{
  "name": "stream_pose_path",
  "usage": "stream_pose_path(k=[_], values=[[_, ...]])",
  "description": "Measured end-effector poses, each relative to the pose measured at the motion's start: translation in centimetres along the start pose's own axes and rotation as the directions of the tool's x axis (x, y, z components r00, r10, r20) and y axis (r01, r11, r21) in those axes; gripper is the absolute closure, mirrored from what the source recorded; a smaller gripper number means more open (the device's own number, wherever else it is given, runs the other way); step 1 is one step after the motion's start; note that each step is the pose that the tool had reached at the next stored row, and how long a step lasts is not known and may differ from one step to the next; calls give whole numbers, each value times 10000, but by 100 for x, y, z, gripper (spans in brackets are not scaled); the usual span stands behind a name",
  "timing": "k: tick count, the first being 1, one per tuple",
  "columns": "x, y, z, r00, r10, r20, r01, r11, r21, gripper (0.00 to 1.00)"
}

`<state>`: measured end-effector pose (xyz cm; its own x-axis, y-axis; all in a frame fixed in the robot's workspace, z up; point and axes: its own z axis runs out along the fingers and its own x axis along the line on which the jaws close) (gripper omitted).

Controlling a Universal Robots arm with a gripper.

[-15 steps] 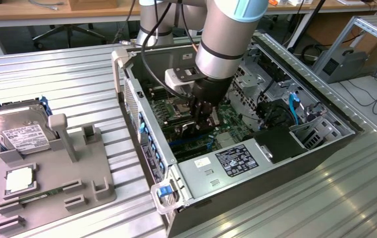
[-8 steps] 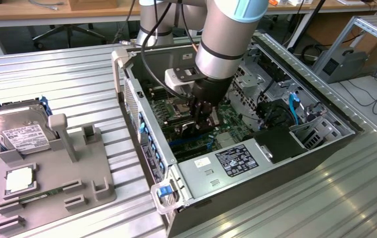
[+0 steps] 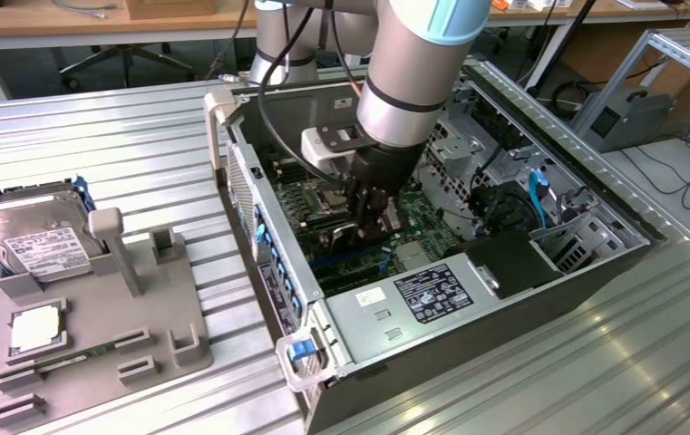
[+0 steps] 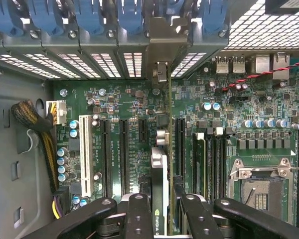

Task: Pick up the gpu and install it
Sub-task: 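Insert the gpu into the slot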

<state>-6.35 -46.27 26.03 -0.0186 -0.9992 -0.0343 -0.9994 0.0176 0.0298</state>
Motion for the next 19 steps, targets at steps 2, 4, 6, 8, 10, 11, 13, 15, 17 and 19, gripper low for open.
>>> stream_pose_path(k=[2,4,6,8,10,11,13,15,17,19], values=[[0,0,7,10000,0,0,0,10000,0,73],[0,0,11,10000,0,-1,0,10000,0,73],[0,0,12,10000,1,0,-1,10000,0,73],[0,0,14,10000,0,1,0,10000,1,73],[1,0,18,10000,0,-1,0,10000,0,73],[1,0,20,10000,0,0,0,10000,0,73],[1,0,20,10000,0,0,0,10000,1,73],[1,0,21,10000,0,0,0,10000,1,73],[1,0,21,10000,0,1,0,10000,0,73],[1,0,21,10000,0,0,0,10000,0,73]])
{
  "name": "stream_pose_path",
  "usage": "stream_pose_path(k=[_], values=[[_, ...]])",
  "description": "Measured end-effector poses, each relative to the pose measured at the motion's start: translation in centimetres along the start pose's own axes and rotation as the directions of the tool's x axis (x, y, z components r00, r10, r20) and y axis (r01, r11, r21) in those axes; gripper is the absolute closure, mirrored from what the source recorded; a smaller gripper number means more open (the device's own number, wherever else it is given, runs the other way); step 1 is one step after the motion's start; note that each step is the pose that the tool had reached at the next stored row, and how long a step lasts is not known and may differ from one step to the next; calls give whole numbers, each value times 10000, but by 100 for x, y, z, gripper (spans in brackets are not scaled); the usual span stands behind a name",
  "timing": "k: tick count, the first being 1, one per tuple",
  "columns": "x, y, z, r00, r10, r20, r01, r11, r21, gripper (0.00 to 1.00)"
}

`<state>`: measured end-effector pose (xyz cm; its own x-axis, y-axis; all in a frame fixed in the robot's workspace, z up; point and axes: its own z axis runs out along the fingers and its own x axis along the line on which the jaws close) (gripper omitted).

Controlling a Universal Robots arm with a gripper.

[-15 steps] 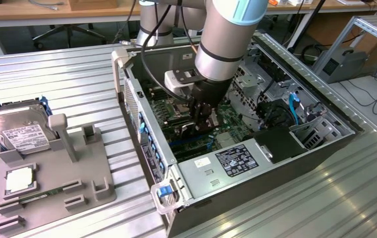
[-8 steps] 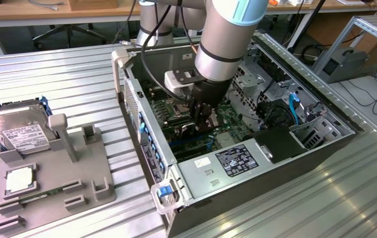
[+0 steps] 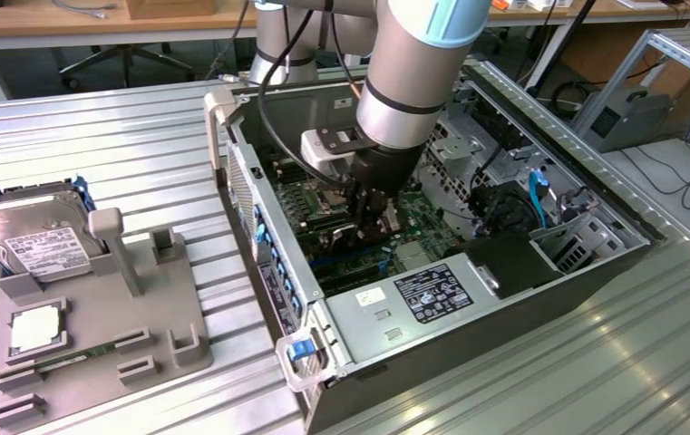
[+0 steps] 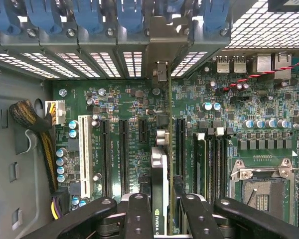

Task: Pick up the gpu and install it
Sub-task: 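Insert the gpu into the slot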

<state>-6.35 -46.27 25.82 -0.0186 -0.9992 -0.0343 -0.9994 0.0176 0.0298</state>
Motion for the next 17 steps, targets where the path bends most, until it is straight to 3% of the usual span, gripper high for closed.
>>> stream_pose_path(k=[17], values=[[1,10,20,10000,0,0,0,10000,2,73]])
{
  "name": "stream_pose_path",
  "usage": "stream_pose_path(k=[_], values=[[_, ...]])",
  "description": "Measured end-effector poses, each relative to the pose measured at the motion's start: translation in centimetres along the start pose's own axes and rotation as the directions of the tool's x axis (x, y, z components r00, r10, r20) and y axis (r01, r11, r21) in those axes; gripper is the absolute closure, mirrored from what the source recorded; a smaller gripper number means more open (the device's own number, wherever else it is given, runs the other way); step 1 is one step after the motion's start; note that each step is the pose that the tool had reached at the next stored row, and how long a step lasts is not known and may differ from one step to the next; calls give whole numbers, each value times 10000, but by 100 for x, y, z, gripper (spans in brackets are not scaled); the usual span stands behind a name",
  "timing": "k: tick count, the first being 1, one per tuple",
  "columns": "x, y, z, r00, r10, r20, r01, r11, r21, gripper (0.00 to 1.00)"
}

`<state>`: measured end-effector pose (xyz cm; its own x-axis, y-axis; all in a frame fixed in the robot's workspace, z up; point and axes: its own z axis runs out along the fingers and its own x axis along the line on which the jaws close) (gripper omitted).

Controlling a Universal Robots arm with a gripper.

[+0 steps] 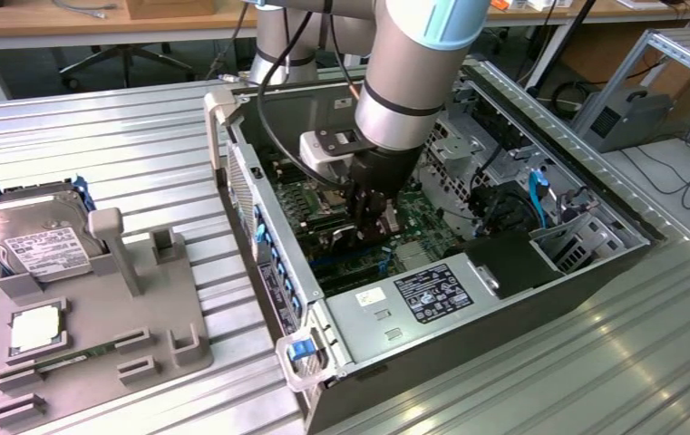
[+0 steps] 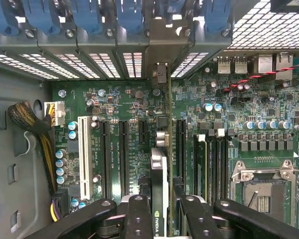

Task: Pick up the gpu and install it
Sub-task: 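Insert the gpu into the slot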

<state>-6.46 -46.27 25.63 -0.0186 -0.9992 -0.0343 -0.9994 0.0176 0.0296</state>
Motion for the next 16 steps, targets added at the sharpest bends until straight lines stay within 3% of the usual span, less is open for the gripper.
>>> stream_pose_path(k=[16], values=[[0,8,8,10000,0,0,0,10000,2,73]])
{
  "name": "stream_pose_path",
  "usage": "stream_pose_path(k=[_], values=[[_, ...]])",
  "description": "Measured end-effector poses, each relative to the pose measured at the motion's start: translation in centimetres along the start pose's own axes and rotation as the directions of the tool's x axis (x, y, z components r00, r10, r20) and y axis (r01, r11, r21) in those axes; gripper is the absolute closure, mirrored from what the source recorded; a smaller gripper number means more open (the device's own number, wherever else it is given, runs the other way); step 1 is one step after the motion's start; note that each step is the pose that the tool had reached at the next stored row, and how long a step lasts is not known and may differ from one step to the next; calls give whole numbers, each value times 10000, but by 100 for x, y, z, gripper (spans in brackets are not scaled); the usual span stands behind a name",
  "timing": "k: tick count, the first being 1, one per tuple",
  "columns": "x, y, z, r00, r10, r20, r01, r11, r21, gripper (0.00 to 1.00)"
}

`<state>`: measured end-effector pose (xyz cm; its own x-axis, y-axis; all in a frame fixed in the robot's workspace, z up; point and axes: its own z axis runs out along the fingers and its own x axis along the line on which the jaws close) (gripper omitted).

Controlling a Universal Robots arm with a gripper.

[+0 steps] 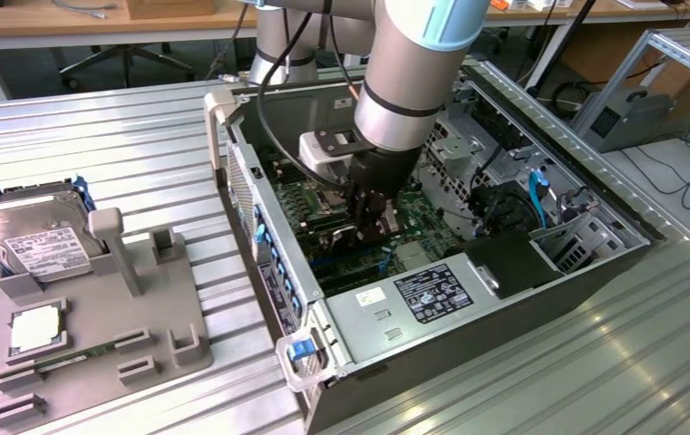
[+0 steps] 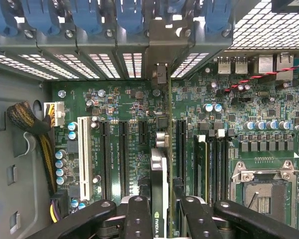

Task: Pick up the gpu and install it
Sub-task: 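Insert the gpu into the slot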

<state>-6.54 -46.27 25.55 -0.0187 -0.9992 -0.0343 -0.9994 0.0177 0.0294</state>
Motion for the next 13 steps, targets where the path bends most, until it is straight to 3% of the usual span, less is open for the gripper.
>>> stream_pose_path(k=[13], values=[[1,17,21,10000,-1,0,1,10000,15,73]])
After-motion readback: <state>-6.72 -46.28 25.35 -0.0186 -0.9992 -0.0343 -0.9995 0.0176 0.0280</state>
